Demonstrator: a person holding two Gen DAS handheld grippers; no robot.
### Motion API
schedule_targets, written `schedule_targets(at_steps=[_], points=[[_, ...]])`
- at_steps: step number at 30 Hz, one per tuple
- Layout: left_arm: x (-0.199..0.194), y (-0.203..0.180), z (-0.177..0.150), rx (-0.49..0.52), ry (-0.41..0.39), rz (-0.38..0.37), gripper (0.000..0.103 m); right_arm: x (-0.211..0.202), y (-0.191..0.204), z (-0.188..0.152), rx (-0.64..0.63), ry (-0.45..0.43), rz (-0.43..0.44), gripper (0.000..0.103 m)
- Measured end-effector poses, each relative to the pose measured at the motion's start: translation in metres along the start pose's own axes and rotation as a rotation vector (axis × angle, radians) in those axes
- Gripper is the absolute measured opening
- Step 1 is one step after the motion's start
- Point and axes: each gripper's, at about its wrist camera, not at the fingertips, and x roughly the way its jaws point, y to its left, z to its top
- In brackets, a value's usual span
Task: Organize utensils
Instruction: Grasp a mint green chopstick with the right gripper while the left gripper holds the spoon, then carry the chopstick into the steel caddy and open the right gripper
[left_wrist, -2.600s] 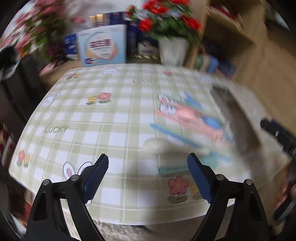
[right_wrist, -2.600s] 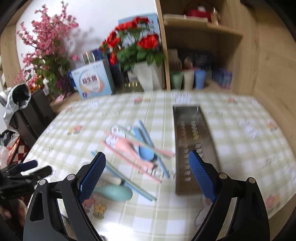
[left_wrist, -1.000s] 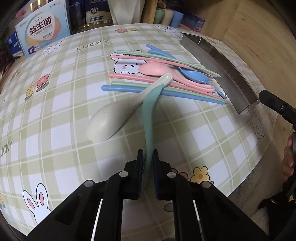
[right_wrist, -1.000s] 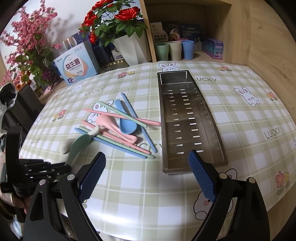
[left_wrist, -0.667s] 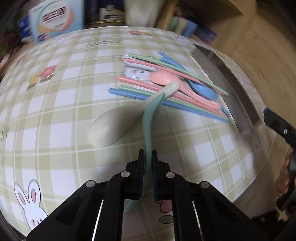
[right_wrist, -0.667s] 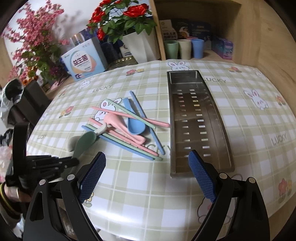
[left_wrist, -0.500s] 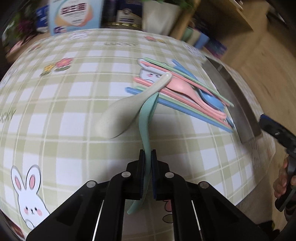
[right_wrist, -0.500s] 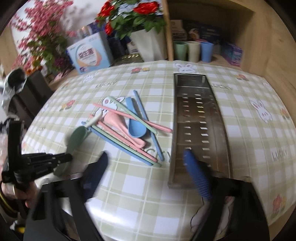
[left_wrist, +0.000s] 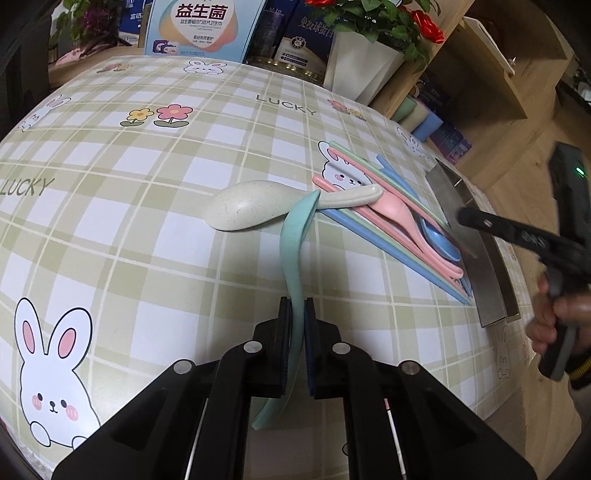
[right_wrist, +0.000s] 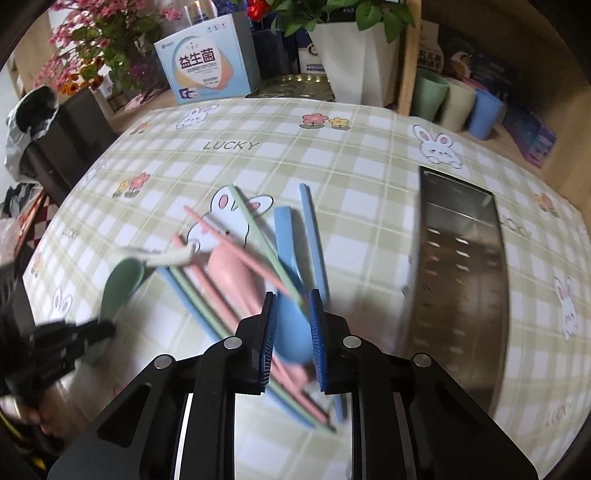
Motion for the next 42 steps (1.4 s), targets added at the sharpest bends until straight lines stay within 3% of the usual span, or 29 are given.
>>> schedule_targets(at_steps=[7,9,13,17,23,29,35,42], points=[[-0.001,0.008,-0.001,-0.021,-0.004,-0.04,0.009,0.032,0.002,0.012,0.036,0.071,-0.02,0.017],[-0.001,0.008,-0.002,-0.023,-0.006,-0.045,0.009,0.031,0.0,0.01,0.063,0.072,-0.007,0.017],[0.0,0.009,-0.003,-0.026,-0.007,-0.048,0.009,0.022,0.003,0.002,0.059,0.044,0.014,0.006],[-0.001,0.006,-0.004,-0.01,-0.015,-0.034,0.009,0.01,0.003,-0.006,0.095,0.021,0.052,0.005],[-0.001,0.006,-0.004,-0.006,-0.017,-0.03,0.009,-0.004,0.009,-0.037,0.19,0.005,0.115,0.005],[-0.001,0.003,-0.004,0.006,-0.02,-0.019,0.009,-0.003,0.013,-0.074,0.265,0.061,0.15,0.004],[-0.001,0.002,-0.005,0.019,-0.026,-0.015,0.009,0.0,0.021,-0.087,0.25,0.09,0.122,0.005],[-0.002,0.003,-0.005,0.02,-0.028,-0.017,0.009,-0.002,0.022,-0.074,0.202,0.044,0.053,0.007]])
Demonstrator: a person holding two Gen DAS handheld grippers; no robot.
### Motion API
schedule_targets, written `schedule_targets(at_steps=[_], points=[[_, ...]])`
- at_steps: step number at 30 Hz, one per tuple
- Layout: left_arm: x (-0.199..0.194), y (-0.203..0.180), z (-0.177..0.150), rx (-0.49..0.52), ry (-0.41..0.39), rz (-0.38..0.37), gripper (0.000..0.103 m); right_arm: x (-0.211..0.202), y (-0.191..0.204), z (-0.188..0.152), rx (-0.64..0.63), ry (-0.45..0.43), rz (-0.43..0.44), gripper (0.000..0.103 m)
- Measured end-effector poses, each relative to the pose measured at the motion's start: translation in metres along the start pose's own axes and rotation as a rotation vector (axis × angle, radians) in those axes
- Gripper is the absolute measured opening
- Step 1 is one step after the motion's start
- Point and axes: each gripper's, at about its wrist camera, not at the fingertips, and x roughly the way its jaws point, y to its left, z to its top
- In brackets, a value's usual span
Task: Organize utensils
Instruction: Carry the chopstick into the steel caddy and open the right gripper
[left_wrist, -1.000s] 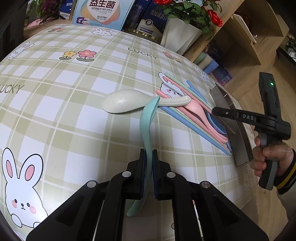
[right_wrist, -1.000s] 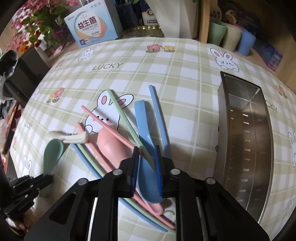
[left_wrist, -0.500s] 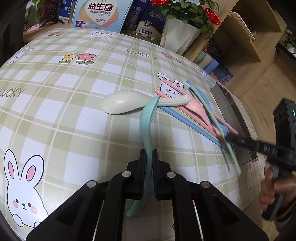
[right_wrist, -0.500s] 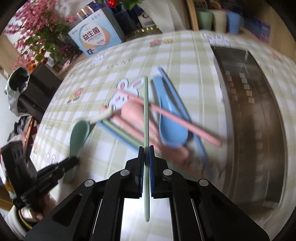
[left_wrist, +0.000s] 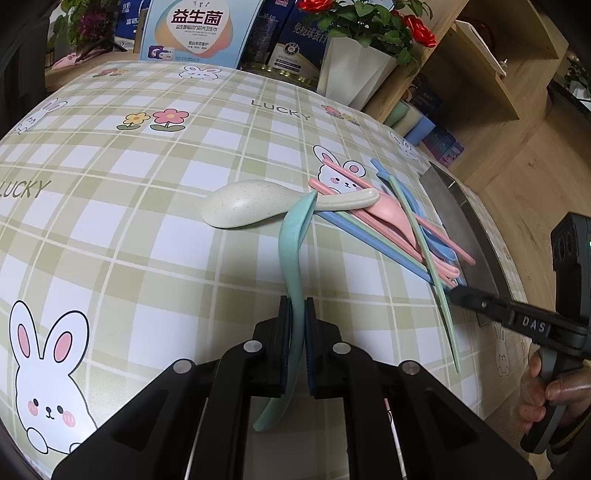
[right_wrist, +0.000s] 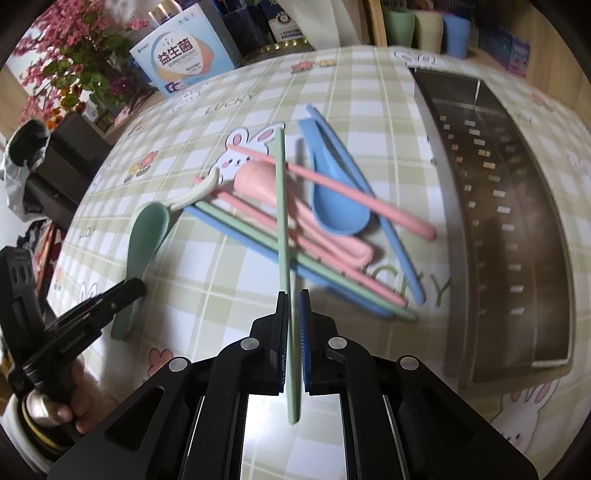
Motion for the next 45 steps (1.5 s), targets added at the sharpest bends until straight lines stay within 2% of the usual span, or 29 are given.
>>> schedule_targets(at_steps=[7,28,34,38,45], points=[[0.0,-0.001,0.0,0.006,-0.002,0.003,0.009,0.01,0.002,0.012,-0.006,-0.033,0.014,0.007],[-0.001,0.0,0.001,0.005,0.0,-0.003,0.009,0.025,0.016,0.023,-0.08,-0.061,-0.041,0.007],[-0.002,0.014,-0.001,-0.089,0.003,-0.079,0.007,0.02,0.019,0.013,-0.08,-0.064,0.022,0.006],[-0.004,0.004,-0.004,-0.055,0.007,-0.046,0.007,0.01,0.02,0.003,-0.076,-0.08,0.057,0.006],[-0.015,-0.007,-0.003,-0.031,-0.014,-0.05,0.007,-0.013,0.007,0.001,-0.034,-0.137,0.094,0.006]])
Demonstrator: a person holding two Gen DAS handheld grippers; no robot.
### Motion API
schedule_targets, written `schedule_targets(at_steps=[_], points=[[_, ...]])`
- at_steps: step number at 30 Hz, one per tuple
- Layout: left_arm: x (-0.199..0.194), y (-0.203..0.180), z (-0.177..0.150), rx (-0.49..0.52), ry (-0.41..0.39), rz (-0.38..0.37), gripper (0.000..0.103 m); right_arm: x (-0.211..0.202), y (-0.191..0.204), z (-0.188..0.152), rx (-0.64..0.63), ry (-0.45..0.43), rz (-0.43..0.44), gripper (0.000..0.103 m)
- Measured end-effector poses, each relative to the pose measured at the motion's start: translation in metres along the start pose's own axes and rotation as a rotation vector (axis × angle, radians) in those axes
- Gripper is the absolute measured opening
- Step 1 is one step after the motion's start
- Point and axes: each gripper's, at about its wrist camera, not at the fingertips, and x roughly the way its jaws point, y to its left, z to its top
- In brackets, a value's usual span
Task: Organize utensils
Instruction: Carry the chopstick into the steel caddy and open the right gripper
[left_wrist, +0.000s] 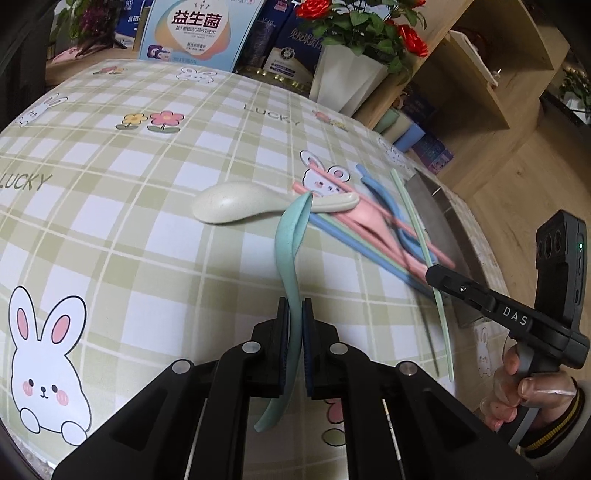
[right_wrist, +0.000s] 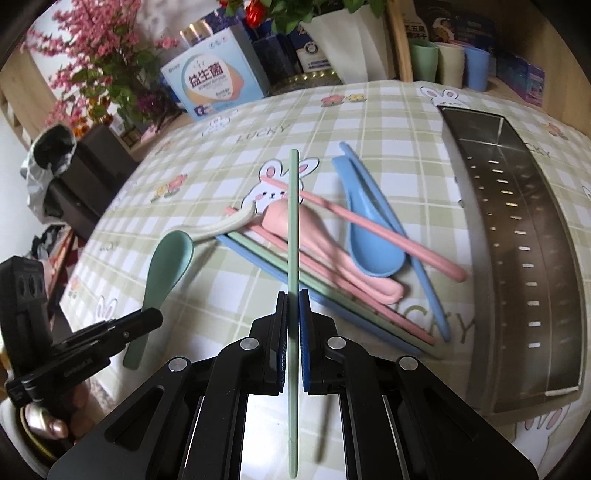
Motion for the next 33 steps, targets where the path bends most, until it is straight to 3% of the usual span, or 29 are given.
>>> schedule_targets(at_steps=[10,17,26,33], points=[[-0.012,-0.017,0.017,0.018,-0.02,0.001,0.007,-0.034,-0.039,0.017,0.073,-0.103,-0.012,0.006],[-0.013,-0.041,0.032,0.055,-0.028,-0.007,0.007,-0.054,-0.086,0.03,0.117,-0.147,-0.117,0.006],[0.005,-0.071,0.055,0.073,-0.012,-0.031,0.007,-0.045,-0.13,0.044,0.113,-0.079,-0.255,0.006],[0.022,-0.094,0.07,0.094,0.028,-0.035,0.007,-0.029,-0.144,0.048,0.149,-0.01,-0.259,0.006]])
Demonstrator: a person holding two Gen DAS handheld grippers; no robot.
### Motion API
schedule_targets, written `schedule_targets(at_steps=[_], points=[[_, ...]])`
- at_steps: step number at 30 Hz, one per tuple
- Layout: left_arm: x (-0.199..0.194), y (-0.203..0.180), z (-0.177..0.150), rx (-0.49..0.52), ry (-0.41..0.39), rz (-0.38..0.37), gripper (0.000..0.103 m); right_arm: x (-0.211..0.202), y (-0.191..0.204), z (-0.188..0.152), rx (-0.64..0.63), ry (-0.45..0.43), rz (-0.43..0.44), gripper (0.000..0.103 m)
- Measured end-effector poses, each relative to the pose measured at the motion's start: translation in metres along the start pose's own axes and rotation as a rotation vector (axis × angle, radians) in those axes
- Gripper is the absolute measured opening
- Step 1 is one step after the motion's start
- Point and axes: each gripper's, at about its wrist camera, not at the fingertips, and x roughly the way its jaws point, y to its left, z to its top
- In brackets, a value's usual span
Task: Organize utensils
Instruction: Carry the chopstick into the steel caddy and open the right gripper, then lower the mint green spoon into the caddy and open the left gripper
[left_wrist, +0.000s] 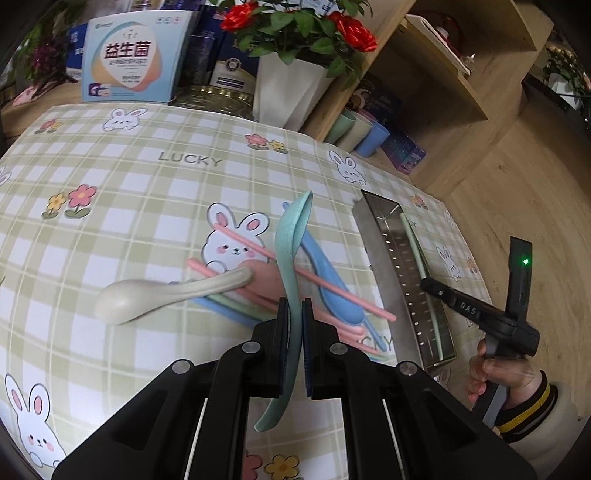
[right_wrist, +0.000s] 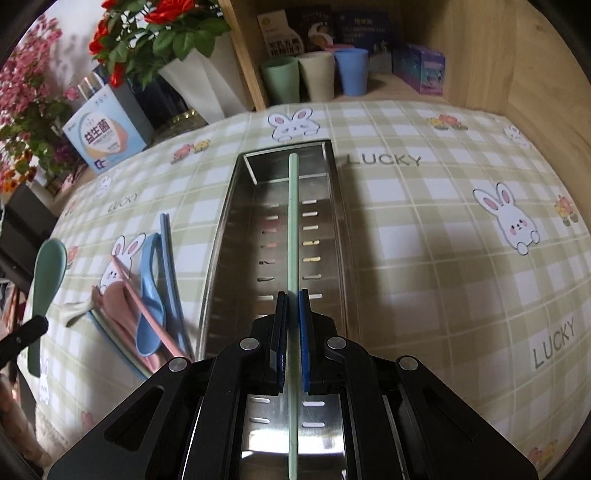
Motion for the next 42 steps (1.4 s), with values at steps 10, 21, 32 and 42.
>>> schedule_targets(at_steps=[10,21,32,42], points=[[0.023,-0.015,0.015,0.001,0.047,-0.01,0.007,0.01,0.0,0.003,-0.002,0.051,-0.041,0.006],[0.033,-0.009,0.017,-0.023,0.085,0.03,0.007,0.001,0.003,0.011,-0.005,0.031,-0.062,0.007],[0.035,-0.033,0.022,-0.028,0.127,0.012,0.007,-0.029,-0.006,0.016,0.008,0.0,-0.091,0.026],[0.064,-0.083,0.025,-0.036,0.198,-0.031,0.007,-0.052,-0.041,0.012,0.052,-0.029,-0.078,0.06]])
